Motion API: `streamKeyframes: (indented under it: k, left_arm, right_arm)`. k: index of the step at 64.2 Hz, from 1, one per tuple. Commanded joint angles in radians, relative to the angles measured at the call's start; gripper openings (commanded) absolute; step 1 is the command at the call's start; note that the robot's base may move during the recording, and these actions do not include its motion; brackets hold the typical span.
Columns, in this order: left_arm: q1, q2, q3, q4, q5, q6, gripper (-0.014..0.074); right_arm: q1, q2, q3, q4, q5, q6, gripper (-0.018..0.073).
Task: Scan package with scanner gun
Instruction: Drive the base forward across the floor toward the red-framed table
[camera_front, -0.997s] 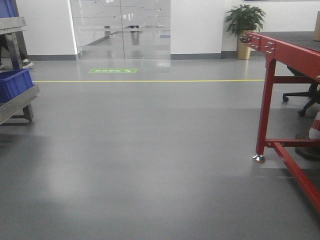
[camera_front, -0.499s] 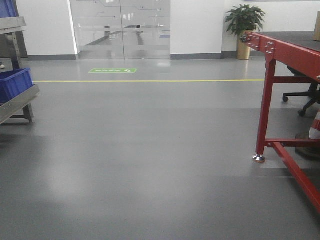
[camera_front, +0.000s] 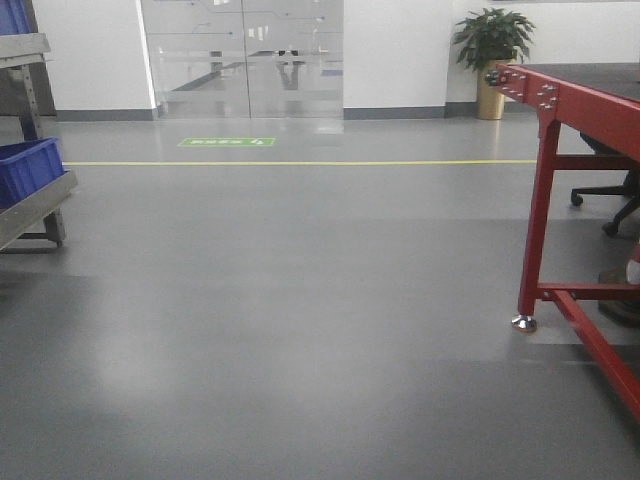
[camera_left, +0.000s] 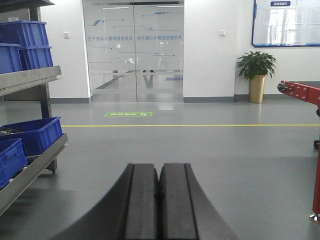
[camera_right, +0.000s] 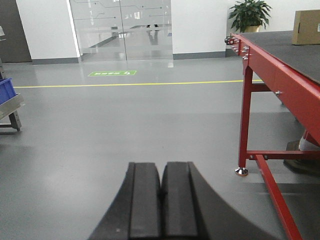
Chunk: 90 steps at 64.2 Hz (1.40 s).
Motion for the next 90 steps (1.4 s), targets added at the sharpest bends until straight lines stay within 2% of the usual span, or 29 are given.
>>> streamKeyframes:
  k: [1,90]
  left_arm:
    - [0.001,-0.004,-0.001,-0.002,-0.016,-0.007,-0.0111]
    - [0.001,-0.004,-0.001,-0.002,-0.016,-0.007,-0.0111]
  right_arm:
    - [0.002,-0.003,-0.001,0.0,-0.021,0.0,-0.0153]
    - [0.002,-0.003,-0.001,0.0,-0.021,0.0,-0.0153]
